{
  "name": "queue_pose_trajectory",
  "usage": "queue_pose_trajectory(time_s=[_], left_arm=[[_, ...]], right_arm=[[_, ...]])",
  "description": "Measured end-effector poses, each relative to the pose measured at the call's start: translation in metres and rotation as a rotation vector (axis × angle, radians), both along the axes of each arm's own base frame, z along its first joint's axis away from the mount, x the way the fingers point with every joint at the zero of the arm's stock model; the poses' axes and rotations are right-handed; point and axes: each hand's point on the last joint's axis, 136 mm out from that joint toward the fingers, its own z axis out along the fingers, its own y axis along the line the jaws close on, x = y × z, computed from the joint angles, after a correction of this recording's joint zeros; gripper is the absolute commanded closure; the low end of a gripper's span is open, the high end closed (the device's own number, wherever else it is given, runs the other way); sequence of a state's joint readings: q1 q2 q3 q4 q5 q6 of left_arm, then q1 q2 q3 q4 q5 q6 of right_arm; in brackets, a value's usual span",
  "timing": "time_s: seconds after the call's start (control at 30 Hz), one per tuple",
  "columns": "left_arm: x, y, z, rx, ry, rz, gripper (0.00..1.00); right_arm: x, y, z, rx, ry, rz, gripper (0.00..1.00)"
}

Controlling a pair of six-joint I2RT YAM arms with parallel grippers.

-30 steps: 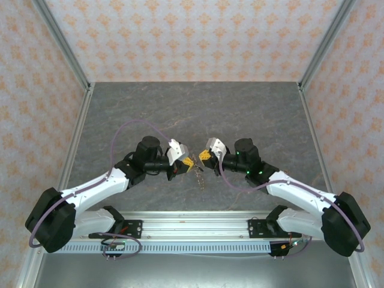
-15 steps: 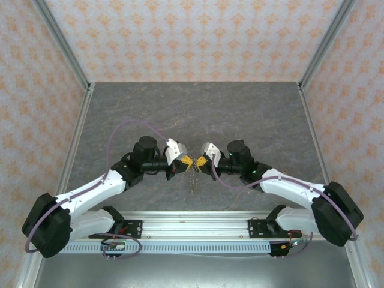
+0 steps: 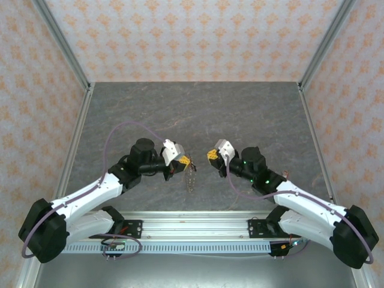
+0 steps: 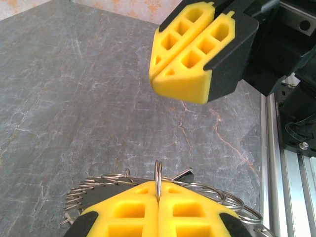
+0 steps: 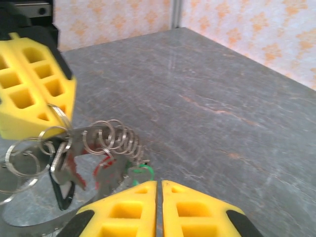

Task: Put the keys on the keyring

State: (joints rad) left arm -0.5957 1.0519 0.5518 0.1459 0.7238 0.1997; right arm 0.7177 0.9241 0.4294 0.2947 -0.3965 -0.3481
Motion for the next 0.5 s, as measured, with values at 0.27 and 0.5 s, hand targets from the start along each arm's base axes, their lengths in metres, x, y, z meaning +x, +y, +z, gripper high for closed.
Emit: queue_pose_trajectory(time_s=[0.27,0.5], left_arm=[[0.003,0.006,-0.003,0.008,0.002,0.048,1.0],[0.01,0.01,-0.007,0.025,0.003,0.092,1.0]], right_arm=[[0.016,-0.023,-0.006,-0.012,-0.001,-0.166,0.89],[0.044,-0.059,-0.013,0.048,0.079,-0.406,0.83]])
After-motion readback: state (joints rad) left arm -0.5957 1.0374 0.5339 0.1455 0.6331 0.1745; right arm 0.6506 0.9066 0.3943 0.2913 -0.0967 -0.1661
